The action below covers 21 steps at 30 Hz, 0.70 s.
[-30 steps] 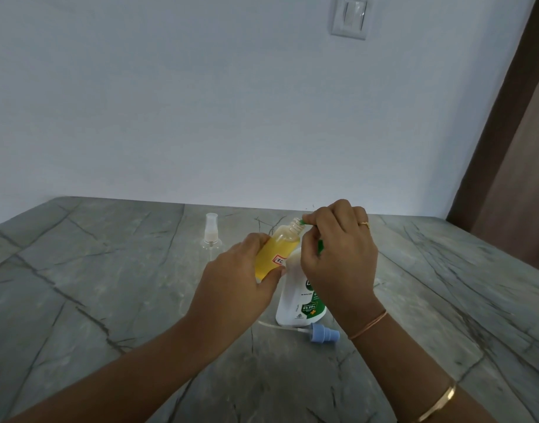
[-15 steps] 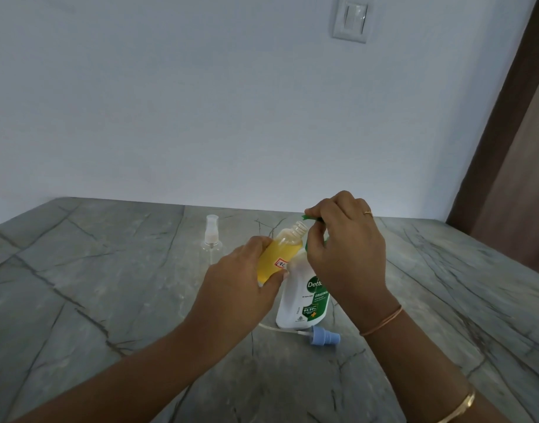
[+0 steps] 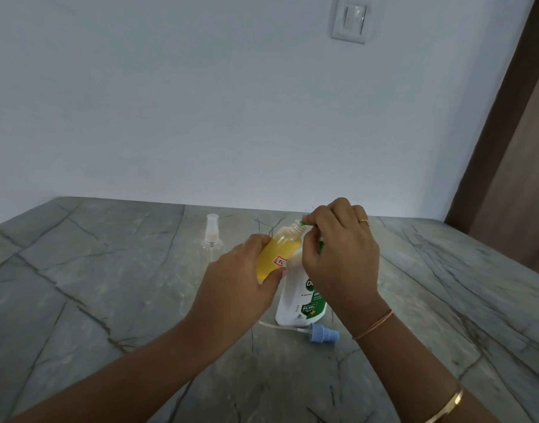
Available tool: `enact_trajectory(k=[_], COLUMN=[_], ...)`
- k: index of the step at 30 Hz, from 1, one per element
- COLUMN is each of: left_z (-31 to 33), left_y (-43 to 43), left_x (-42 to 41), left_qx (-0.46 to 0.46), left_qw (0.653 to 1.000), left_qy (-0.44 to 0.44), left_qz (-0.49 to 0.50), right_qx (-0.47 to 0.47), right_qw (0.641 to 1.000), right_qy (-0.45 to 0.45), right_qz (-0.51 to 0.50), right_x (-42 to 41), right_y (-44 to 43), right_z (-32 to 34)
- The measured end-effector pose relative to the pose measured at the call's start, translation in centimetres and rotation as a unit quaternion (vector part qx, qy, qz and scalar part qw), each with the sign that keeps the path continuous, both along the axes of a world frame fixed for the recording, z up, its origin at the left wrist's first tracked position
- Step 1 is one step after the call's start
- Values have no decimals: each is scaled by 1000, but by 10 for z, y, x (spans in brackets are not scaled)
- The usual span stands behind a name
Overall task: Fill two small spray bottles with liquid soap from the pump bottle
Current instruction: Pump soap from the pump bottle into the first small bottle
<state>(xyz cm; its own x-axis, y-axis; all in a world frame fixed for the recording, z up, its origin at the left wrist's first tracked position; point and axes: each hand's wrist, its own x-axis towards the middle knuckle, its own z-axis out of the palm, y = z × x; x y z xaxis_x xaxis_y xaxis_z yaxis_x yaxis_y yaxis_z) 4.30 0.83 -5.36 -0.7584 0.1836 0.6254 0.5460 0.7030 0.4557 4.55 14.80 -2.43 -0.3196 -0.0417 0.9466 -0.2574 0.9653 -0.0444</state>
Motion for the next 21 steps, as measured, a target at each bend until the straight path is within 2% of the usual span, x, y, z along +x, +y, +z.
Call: enact_trajectory(k=[8,21], left_z=[2,0], left_y=[-1,-1], left_x=[0,0], left_qx=[2,-4], left_qw=[1000,1000], left_qy=[3,-3], left_qz=[0,-4], right_qx=[3,-21], right_qw=[1000,1000], right_qy=[-17,23], right_qz=[-5,1], right_x=[0,-4], right_y=[1,-2], right_z=[10,-7])
